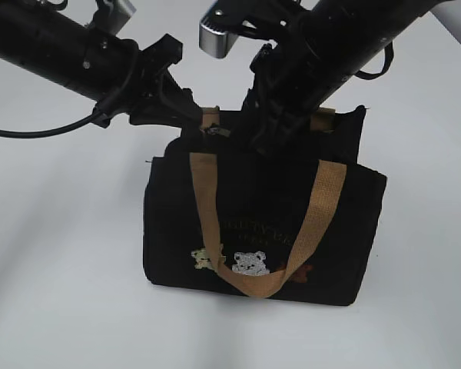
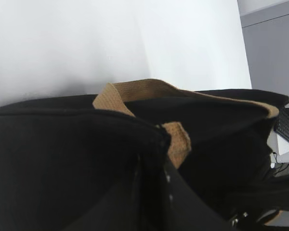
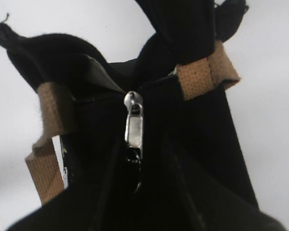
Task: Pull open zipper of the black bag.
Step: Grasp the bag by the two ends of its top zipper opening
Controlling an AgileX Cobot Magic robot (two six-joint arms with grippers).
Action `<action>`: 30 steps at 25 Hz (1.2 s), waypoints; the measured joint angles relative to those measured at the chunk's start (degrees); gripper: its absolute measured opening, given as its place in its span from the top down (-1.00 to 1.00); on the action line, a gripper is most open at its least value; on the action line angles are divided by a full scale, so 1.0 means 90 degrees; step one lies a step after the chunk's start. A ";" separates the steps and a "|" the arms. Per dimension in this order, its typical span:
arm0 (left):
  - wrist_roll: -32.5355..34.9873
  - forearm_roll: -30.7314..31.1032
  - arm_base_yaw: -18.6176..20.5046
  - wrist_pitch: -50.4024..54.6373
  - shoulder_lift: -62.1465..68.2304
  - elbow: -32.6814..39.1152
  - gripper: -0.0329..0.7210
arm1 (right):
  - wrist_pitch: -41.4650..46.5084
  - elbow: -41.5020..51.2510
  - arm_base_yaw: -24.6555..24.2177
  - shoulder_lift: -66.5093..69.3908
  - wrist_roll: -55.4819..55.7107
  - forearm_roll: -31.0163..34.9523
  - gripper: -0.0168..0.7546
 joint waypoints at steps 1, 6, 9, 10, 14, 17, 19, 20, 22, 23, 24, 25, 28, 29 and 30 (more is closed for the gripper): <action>0.0000 0.0000 0.0000 0.0000 0.0000 0.0000 0.84 | 0.0000 -0.0007 0.0007 0.0000 0.0017 -0.0069 0.43; 0.0000 0.0000 0.0000 -0.0002 0.0000 0.0000 0.84 | 0.0007 -0.0007 0.0011 0.0000 0.0066 -0.0222 0.78; 0.0000 -0.0008 0.0000 -0.0002 0.0000 0.0000 0.84 | 0.0012 -0.0007 0.0011 -0.0058 0.0076 -0.0255 0.80; 0.0000 -0.0023 -0.0006 0.0011 0.0000 0.0000 0.84 | 0.0020 -0.0007 0.0011 -0.0112 0.0081 -0.0277 0.81; 0.0014 -0.0101 -0.0044 0.0081 -0.0015 -0.0012 0.85 | 0.0139 -0.0007 0.0011 -0.0367 0.0119 -0.0381 0.82; 0.0014 -0.0101 -0.0054 0.0128 -0.0019 -0.0045 0.85 | 0.0292 -0.0001 0.0011 -0.0513 0.0311 -0.0572 0.87; 0.0014 -0.0071 -0.0054 0.0149 -0.0019 -0.0060 0.85 | 0.0414 -0.0001 0.0011 -0.0581 0.0585 -0.0817 0.92; 0.0014 -0.0065 -0.0054 0.0142 -0.0019 -0.0060 0.85 | 0.0483 -0.0001 0.0011 -0.0614 0.0769 -0.0995 0.94; 0.0014 -0.0067 -0.0054 0.0142 -0.0019 -0.0060 0.85 | 0.0583 -0.0001 -0.0003 -0.0656 0.1125 -0.1284 0.95; 0.0014 -0.0067 -0.0054 0.0142 -0.0019 -0.0060 0.85 | 0.0641 -0.0001 -0.0030 -0.0662 0.1318 -0.1407 0.95; 0.0014 -0.0060 -0.0054 0.0137 -0.0019 -0.0060 0.85 | 0.0711 -0.0001 -0.0090 -0.0662 0.1520 -0.1510 0.95; 0.0014 -0.0033 -0.0054 0.0117 -0.0019 -0.0060 0.85 | 0.0802 -0.0001 -0.0183 -0.0662 0.1684 -0.1598 0.95; 0.0014 0.0041 -0.0047 0.0041 -0.0019 -0.0060 0.85 | 0.1120 -0.0001 -0.0597 -0.0669 0.2292 -0.1739 0.95; 0.0014 0.0068 -0.0047 0.0041 -0.0019 -0.0060 0.85 | 0.1251 -0.0001 -0.0769 -0.0669 0.2445 -0.1756 0.95; 0.0007 0.0096 -0.0047 0.0041 -0.0019 -0.0060 0.85 | 0.1366 -0.0001 -0.0914 -0.0674 0.2614 -0.1780 0.95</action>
